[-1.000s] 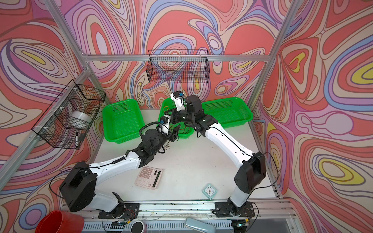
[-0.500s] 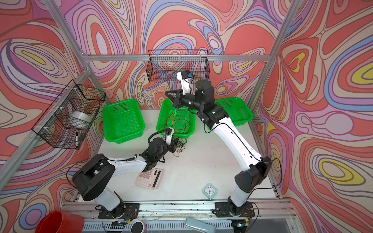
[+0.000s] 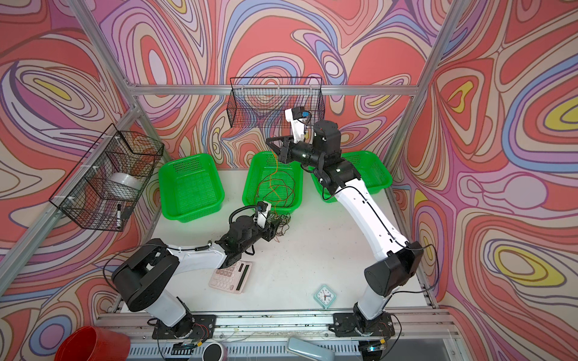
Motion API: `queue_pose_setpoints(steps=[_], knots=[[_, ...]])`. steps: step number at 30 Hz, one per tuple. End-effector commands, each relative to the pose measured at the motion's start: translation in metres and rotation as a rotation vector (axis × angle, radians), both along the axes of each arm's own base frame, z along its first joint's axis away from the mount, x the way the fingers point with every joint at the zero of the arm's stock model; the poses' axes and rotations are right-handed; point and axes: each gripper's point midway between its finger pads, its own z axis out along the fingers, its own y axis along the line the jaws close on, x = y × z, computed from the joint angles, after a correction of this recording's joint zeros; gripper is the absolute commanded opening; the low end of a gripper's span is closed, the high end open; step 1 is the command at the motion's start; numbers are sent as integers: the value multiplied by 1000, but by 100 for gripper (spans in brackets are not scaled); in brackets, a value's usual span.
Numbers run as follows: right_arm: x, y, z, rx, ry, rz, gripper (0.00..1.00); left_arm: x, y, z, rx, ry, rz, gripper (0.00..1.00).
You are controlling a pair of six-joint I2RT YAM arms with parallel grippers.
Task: Untangle and sort cables by color
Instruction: Untie the cable.
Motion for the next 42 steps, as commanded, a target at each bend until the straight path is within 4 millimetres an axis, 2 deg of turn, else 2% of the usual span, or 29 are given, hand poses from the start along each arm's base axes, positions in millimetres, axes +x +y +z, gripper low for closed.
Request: queue_pose_setpoints(steps=[1,5,10,12,15,20,23,25,28,31,35,39,42], knots=[[-15,-4,23,32,-55,44,0,-8,6,21,-16,-56,-10,73],[-23,1,26,44,-55,103,0,-4,8,57,-17,-138,4,79],[-30,0,30,42,-65,125,0,10,-7,105,-48,-231,-10,83],[-34,-2,35,41,-81,118,0,18,-8,118,-98,-251,14,88],[-40,-6,42,42,-102,112,0,29,-11,129,-187,-253,26,91],[-49,-14,46,49,-120,108,0,47,-14,136,-229,-239,73,84],[-51,-23,50,79,-116,109,0,54,-14,143,-236,-248,94,76],[-51,-29,52,103,-114,111,0,57,-19,146,-228,-252,73,67],[-51,-33,51,102,-117,111,0,59,-28,148,-213,-257,38,50],[-44,-36,37,96,-88,92,0,56,-31,155,-206,-273,8,31],[-39,-54,31,120,-96,31,0,50,-28,166,-184,-290,-4,10],[-39,-64,33,132,-108,20,0,47,-28,169,-154,-294,-17,2],[-38,-66,23,105,-110,11,0,44,-29,173,-159,-298,-35,0]])
